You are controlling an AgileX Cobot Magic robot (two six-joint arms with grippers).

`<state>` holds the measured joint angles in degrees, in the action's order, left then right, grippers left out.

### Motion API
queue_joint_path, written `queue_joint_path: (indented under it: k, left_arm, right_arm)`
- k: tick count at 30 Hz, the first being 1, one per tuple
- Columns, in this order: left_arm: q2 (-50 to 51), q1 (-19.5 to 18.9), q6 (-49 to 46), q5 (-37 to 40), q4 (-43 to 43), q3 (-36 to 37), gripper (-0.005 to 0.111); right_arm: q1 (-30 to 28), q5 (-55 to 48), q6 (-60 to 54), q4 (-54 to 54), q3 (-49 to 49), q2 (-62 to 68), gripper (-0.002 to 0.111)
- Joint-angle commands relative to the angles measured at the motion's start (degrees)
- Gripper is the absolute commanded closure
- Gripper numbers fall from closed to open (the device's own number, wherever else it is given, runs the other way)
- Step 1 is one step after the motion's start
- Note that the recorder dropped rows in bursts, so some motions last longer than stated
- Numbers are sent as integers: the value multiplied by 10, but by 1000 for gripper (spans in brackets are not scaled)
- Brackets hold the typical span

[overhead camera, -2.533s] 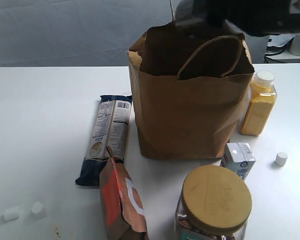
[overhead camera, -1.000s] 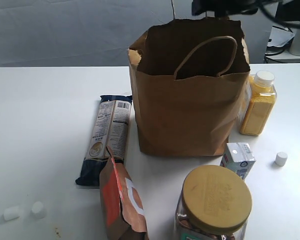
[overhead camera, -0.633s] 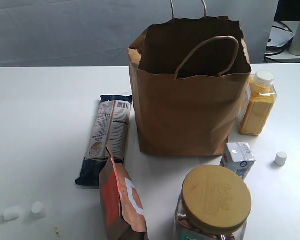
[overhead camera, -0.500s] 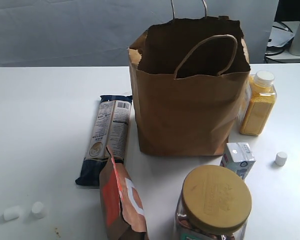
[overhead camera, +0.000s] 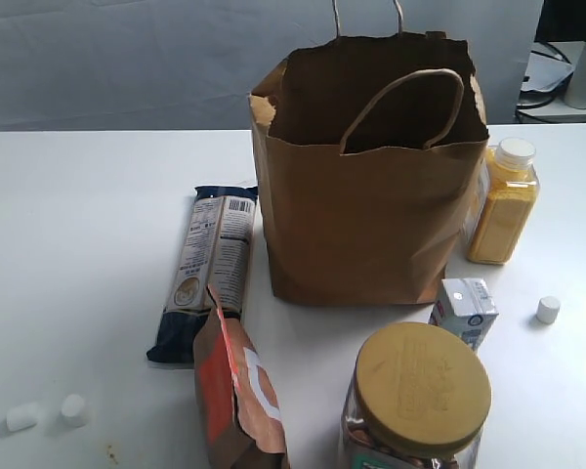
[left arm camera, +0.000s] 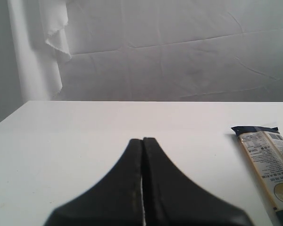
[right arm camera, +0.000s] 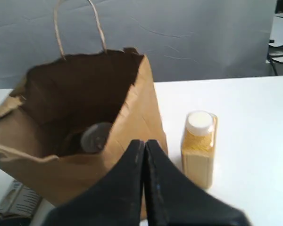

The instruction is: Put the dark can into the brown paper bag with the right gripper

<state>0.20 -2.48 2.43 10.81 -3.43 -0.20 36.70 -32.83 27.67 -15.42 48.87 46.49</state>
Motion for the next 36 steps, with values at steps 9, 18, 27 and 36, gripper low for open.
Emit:
queue_joint_path:
  k: [9, 18, 27, 36]
  left_arm:
    - [-2, 3, 2, -3, -1, 2, 107]
    - [-2, 3, 2, -3, -1, 2, 107]
    - [-2, 3, 2, -4, -1, 2, 107]
    - [-2, 3, 2, -4, -1, 2, 107]
  right_arm:
    - [-157, 235, -110, 67, -327, -248, 108]
    - [-202, 249, -134, 87, -447, -439, 108]
    - [-213, 256, -254, 133, -489, -465, 108]
    - [-213, 258, -277, 162, -489, -465, 108]
